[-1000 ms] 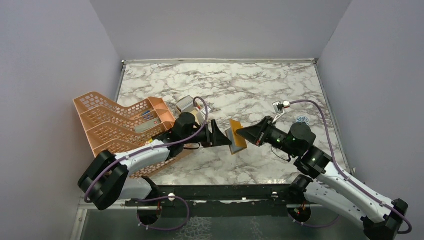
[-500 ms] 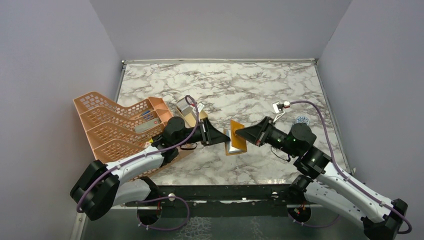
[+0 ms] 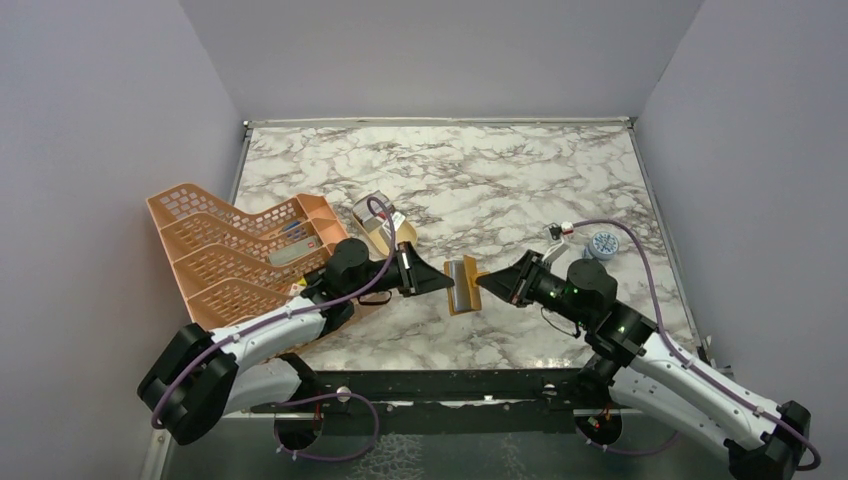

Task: Put the credit cards into the card holder
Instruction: Open the card holder at the center of the board.

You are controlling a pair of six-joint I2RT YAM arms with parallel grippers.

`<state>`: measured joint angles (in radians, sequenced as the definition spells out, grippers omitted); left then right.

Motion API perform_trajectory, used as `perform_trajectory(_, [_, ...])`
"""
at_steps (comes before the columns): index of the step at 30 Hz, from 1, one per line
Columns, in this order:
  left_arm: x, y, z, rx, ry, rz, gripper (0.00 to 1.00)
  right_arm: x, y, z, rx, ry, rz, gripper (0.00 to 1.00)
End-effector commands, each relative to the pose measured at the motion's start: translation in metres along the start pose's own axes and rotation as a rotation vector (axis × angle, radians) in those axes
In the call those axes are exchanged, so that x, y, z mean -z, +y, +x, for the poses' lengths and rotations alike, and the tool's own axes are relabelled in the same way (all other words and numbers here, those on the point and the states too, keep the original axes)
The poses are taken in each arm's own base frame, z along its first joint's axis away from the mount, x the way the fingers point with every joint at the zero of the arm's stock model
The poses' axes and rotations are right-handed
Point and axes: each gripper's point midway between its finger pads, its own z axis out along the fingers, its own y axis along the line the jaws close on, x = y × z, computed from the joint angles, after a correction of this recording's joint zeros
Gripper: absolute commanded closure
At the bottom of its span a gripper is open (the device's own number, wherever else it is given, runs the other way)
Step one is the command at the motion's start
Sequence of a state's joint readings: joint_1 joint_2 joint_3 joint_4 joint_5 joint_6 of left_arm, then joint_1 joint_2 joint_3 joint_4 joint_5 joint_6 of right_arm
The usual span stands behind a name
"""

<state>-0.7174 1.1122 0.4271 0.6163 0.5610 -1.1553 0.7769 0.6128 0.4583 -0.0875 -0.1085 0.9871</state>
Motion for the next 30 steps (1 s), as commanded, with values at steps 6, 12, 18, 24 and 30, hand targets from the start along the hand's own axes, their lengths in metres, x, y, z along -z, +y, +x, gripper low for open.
perform_trajectory(6, [-0.008, 0.052, 0.005, -0.026, 0.035, -0.183, 1.00, 0.016, -0.101, 0.021, 0.090, 0.068, 0.458, 0.61])
perform_trajectory(12, [-0.016, 0.079, 0.011, -0.006, 0.083, -0.265, 1.00, 0.012, -0.104, 0.031, 0.176, 0.213, 0.512, 0.53])
perform_trajectory(18, [-0.016, 0.099, 0.007, -0.012, 0.081, -0.369, 1.00, -0.005, -0.093, 0.034, 0.177, 0.304, 0.503, 0.53])
perform_trajectory(24, [-0.003, 0.116, 0.000, -0.059, 0.078, -0.529, 1.00, -0.005, -0.093, 0.010, 0.213, 0.241, 0.590, 0.53])
perform_trajectory(30, [0.000, 0.116, -0.004, -0.067, 0.081, -0.571, 1.00, -0.015, -0.070, 0.009, 0.218, 0.252, 0.479, 0.55])
